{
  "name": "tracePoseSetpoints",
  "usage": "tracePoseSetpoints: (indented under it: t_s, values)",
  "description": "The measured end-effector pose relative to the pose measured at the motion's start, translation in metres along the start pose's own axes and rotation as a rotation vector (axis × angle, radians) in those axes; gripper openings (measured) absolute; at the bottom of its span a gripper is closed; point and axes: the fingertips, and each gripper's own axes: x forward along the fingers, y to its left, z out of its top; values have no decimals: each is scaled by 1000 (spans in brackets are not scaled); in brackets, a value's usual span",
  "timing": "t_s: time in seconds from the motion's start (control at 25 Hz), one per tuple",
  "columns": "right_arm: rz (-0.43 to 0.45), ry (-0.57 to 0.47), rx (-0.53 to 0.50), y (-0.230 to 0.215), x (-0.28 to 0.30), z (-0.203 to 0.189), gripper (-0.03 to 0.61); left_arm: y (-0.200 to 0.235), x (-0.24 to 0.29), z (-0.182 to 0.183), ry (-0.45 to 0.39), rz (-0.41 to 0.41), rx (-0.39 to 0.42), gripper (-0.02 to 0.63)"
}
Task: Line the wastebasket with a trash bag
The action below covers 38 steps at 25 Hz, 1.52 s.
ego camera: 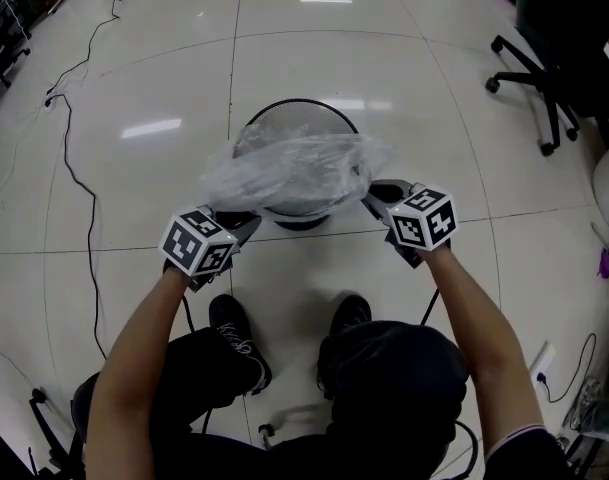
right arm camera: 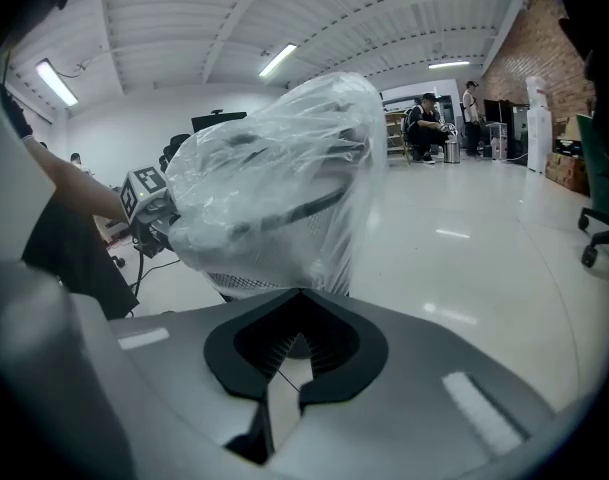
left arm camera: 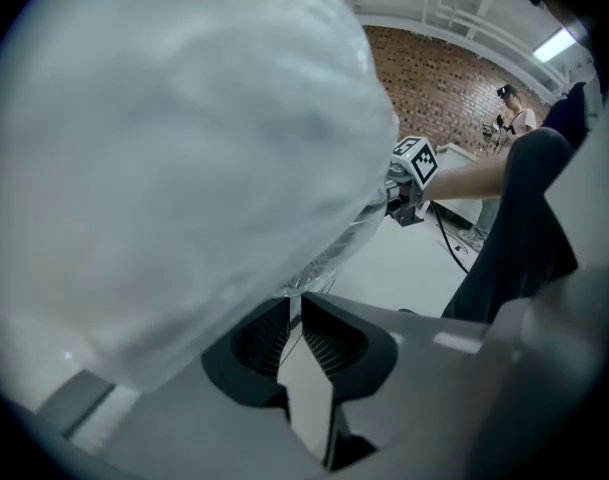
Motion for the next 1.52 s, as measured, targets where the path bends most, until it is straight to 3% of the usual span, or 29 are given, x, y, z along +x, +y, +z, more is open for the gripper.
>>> tracePoseSetpoints:
  t_s: [0.24, 0.48, 0.6, 0.92, 1.24, 1.52]
  values:
    - [-17, -3, 48, -10, 6, -6, 2, 1, 11, -8, 13, 7, -36, 35]
    - [-35, -11, 84, -10, -8, -14, 16, -6, -6, -24, 55, 8, -48, 83]
    - [-41, -6, 82, -7, -21, -18, 46, -12, -21, -22, 50, 29, -40, 83]
    - [-92, -38, 70, -2, -63, -10, 49, -34, -56, -17, 30, 61, -6, 83]
    - [-115, -100, 17, 3, -87, 29, 54, -30, -98, 30, -109, 205, 63, 83]
    - [-109, -154, -22, 13, -91, 67, 55, -18, -132, 54, -154, 307, 101, 83]
